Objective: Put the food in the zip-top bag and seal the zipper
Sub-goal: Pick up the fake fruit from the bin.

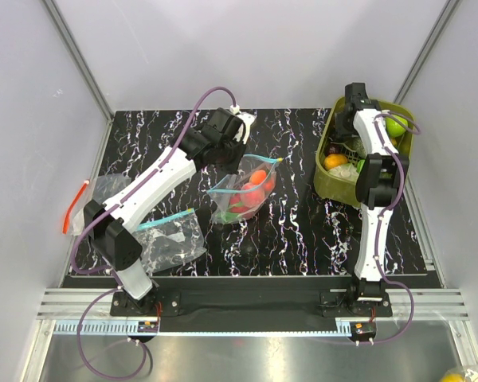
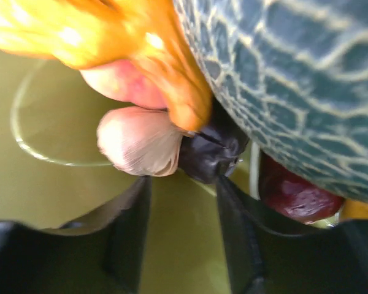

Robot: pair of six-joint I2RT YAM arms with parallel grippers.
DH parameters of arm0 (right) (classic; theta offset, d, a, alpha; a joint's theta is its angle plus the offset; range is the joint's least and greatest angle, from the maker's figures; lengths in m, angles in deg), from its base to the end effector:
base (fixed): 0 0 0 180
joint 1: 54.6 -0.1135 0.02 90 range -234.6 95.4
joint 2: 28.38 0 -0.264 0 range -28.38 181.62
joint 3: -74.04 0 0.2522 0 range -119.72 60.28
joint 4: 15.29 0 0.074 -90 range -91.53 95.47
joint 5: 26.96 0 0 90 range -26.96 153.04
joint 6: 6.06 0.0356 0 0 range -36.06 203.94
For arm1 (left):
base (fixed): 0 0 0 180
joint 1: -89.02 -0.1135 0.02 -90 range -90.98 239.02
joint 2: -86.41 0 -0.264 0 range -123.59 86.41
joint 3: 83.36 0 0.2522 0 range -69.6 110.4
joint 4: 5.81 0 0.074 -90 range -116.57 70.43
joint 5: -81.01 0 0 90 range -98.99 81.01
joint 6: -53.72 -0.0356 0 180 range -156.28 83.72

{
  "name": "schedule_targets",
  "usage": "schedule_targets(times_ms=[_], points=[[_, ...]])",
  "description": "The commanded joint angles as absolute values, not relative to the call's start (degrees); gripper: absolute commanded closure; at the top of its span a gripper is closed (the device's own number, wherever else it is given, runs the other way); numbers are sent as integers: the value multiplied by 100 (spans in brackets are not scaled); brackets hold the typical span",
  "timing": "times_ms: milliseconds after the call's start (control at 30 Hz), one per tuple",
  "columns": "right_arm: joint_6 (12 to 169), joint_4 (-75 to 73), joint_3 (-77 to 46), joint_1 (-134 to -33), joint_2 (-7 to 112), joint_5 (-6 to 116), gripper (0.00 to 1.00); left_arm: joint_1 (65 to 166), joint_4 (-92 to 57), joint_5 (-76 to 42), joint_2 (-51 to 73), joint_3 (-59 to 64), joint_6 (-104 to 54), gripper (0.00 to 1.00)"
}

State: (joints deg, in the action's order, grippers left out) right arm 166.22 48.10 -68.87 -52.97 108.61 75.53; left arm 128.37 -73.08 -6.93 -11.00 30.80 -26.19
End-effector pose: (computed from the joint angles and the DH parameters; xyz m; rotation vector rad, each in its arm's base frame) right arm 0.5220 -0.0226 0.2279 1.7715 1.8483 0.2696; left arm 0.2832 -0.2306 0.3634 0.6112 2.4046 -0.3318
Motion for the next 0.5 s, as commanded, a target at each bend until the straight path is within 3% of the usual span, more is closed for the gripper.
schedule_targets(times_ms=[0, 167, 233, 400, 467], points=[[16453, 4973, -6831, -5240, 10679, 8044, 50, 12796, -7177, -592, -983, 3227, -2767, 100], [15901, 4673, -6936, -5232, 10443, 8194, 77, 12787, -7142, -548, -905, 3139, -2819, 100], [15559, 4664, -6971, -5232, 10337, 8176, 76, 12787, -7142, -513, -896, 3130, -2828, 100], [14986, 4901, -6876, -5232, 9942, 8185, 41, 12778, -7072, -547, -869, 3078, -2802, 100], [14793, 4892, -6744, -5232, 9697, 8202, 40, 12778, -7054, -591, -869, 3077, -2784, 100]])
